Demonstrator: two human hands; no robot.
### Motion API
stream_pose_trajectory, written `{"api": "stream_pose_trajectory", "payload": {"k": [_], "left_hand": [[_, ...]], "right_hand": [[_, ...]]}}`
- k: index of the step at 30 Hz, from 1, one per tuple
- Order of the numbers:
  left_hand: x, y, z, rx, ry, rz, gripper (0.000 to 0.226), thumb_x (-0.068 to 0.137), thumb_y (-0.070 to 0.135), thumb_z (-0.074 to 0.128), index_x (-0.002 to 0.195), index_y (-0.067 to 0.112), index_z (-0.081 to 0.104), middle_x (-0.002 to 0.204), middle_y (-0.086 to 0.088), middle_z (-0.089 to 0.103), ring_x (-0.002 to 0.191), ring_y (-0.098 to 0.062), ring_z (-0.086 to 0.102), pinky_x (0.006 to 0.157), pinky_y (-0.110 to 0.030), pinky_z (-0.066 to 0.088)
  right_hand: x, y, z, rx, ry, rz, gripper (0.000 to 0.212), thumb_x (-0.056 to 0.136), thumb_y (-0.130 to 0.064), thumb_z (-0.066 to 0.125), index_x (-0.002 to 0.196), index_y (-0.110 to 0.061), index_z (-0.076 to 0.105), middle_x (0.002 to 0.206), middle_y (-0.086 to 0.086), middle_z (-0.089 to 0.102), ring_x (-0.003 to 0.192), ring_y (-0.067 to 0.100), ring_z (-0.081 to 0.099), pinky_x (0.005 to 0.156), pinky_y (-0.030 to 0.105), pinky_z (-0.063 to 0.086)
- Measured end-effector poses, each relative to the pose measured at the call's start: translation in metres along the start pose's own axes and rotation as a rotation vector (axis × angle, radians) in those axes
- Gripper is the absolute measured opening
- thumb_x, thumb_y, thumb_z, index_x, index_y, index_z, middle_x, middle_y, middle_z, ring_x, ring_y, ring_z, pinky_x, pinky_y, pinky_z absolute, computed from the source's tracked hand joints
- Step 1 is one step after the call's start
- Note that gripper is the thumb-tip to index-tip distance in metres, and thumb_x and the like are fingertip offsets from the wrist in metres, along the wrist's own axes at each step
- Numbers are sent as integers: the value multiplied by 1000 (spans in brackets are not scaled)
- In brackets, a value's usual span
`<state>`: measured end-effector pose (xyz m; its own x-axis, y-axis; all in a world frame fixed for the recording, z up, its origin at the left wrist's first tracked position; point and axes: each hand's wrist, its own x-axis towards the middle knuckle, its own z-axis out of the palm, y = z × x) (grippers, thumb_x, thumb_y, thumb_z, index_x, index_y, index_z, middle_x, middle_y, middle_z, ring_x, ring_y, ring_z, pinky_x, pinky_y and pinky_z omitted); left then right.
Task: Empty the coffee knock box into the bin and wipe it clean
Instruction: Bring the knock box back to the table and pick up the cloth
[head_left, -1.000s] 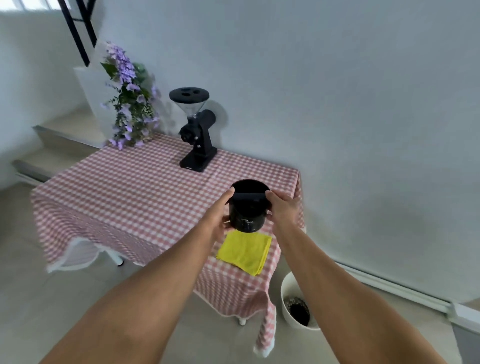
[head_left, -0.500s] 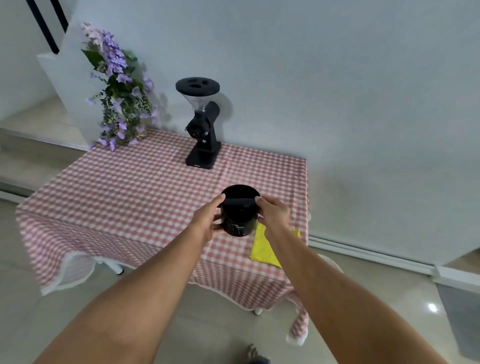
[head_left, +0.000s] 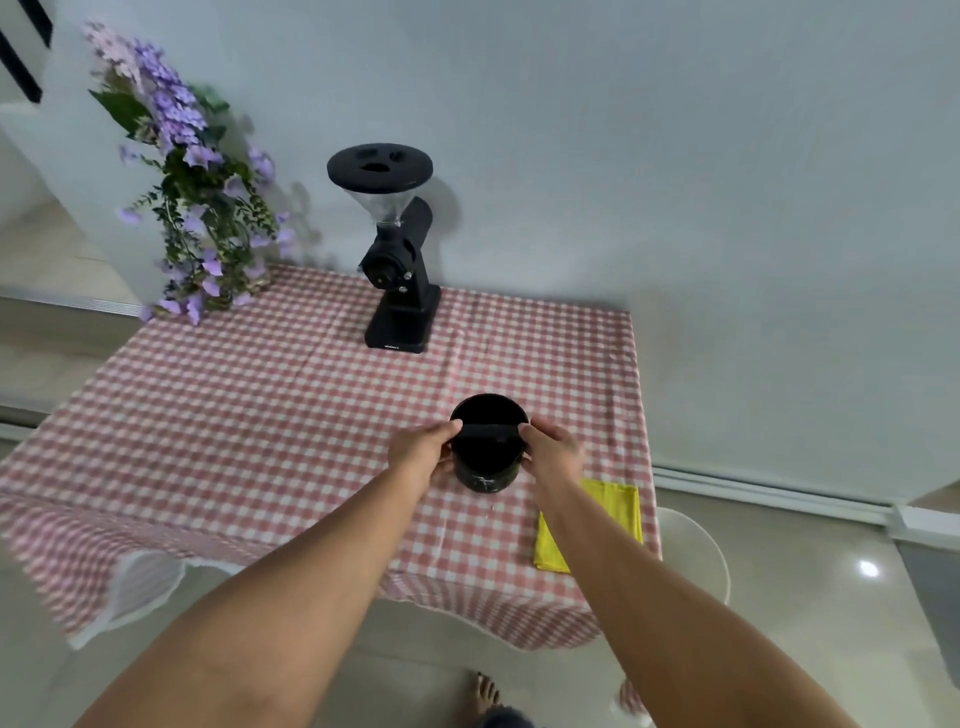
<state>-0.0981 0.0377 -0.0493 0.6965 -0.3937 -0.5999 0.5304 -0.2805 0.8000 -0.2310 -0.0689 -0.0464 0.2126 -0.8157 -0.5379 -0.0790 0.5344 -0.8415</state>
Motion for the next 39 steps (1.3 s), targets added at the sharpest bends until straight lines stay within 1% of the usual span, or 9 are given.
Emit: {"api": "stream_pose_trajectory", "payload": {"k": [4,10,15,19,26,28,31,35,39], "left_hand": [[24,6,-1,23,10,17,17,79,14,86,92,9,76,100,-15,76,84,-25,72,71,-41,64],[42,13,-5,49,-65,20,19,81,13,84,98,12,78,97,-11,78,90,-27,75,80,-46,64],[55,23,-7,141,-175,20,19,83,11,81,101,7,77,91,-11,78,69,-19,74,59,-33,61],[62,28,-9,214,-235,-9,16,83,10,81,97,8,76,91,-11,78,66,-18,75,54,-30,59],[66,30,-4,281,-299,10,19,79,12,84,96,9,78,88,-9,78,59,-13,74,48,-23,56],[65,28,-1,296,-304,18,18,78,14,84,95,11,78,90,-9,79,64,-15,76,54,-26,60],[61,25,4,325,-310,30,19,77,17,86,94,12,79,95,-10,79,83,-25,76,79,-41,64],[55,21,10,296,-318,24,18,77,17,86,92,9,77,90,-9,80,73,-20,77,69,-36,64],[48,16,20,295,-312,27,19,76,18,86,91,11,77,93,-8,80,84,-24,77,77,-39,64]], "right_hand": [[17,3,12,-9,3,5,27,84,-12,77,111,-12,72,103,8,75,95,24,72,90,43,59],[22,9,21,-20,57,-23,28,86,-14,76,113,-12,71,103,7,74,92,21,73,85,39,61],[20,2,27,-50,101,-52,23,87,-12,74,110,-10,70,103,10,74,94,24,72,85,40,61],[12,6,29,-21,147,-68,27,87,-7,71,114,-4,69,104,16,72,88,24,70,74,34,59],[-2,16,26,51,236,-102,31,88,-6,71,118,-6,70,105,13,73,94,27,71,81,38,60],[-7,18,21,57,240,-107,32,88,-6,71,120,-7,70,107,12,74,97,28,72,79,37,60],[-13,19,12,73,227,-125,38,89,-6,71,127,-6,66,113,13,72,97,27,71,73,32,58],[-19,14,-3,80,218,-123,42,92,-16,70,132,-6,61,116,15,70,96,24,70,81,37,59],[-21,13,-28,43,275,-98,27,98,-20,61,119,-4,68,97,7,71,83,18,66,68,30,55]]}}
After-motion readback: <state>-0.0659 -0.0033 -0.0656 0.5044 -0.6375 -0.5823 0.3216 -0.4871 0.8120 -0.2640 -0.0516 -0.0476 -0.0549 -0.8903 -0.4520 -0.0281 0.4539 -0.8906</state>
